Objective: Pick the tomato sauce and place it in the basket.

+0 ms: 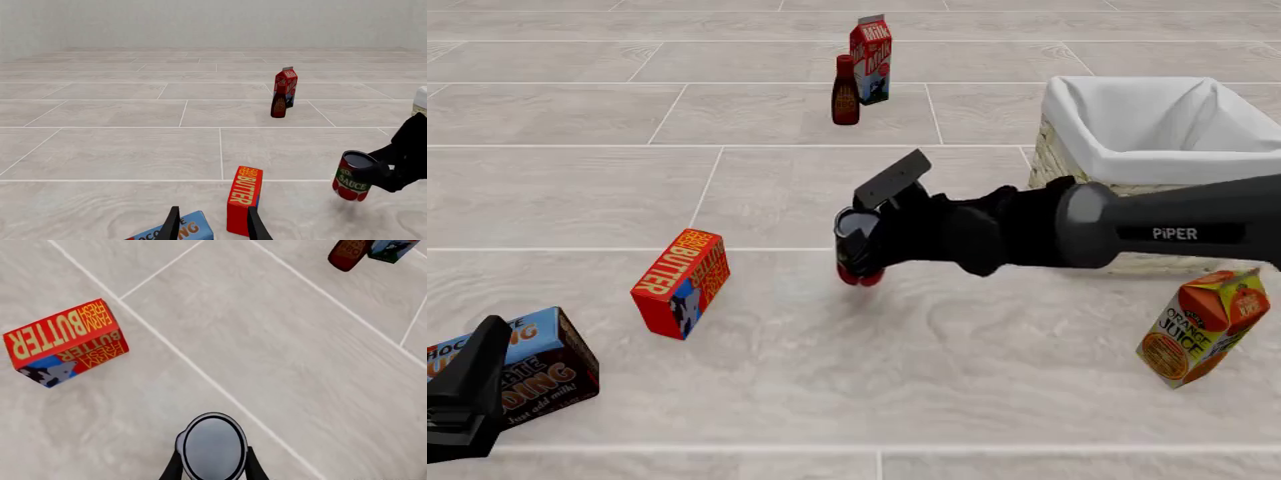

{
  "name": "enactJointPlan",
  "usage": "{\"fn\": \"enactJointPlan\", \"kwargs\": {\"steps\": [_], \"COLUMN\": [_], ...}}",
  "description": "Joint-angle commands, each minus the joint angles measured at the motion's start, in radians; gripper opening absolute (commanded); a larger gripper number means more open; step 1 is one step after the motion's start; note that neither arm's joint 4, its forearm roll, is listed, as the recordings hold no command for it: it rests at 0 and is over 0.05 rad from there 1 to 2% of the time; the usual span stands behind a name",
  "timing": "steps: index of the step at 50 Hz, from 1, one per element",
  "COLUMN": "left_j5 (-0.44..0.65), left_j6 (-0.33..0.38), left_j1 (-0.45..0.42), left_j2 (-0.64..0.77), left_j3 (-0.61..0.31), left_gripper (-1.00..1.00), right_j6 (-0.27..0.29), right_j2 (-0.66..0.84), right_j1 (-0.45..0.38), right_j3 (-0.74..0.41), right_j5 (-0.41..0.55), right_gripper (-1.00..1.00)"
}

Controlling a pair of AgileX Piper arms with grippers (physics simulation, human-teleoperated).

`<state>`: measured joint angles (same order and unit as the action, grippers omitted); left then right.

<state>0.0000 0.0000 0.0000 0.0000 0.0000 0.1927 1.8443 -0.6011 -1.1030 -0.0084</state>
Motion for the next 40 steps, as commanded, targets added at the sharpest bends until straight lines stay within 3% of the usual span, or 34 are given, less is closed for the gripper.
{"fn": "enactJointPlan", "kwargs": {"steps": [1,24,40], "left_j5": [0.000,0.000,0.000], "left_j6": [0.000,0.000,0.000], "left_j1": [0.000,0.000,0.000], "left_j2": [0.000,0.000,0.000], "left_j3": [0.000,0.000,0.000], "left_gripper": [1.00,1.00,1.00], "right_j6": [0.023,0.140,0.159], "right_j2": [-0.127,-0.548,-0.670], "right_j1": [0.016,0.209,0.396], "right_j3": [0.009,-0.135,-0.197], "right_j5": [0.046,0.351,0.449], "right_gripper": [-1.00,-1.00,-1.00]}}
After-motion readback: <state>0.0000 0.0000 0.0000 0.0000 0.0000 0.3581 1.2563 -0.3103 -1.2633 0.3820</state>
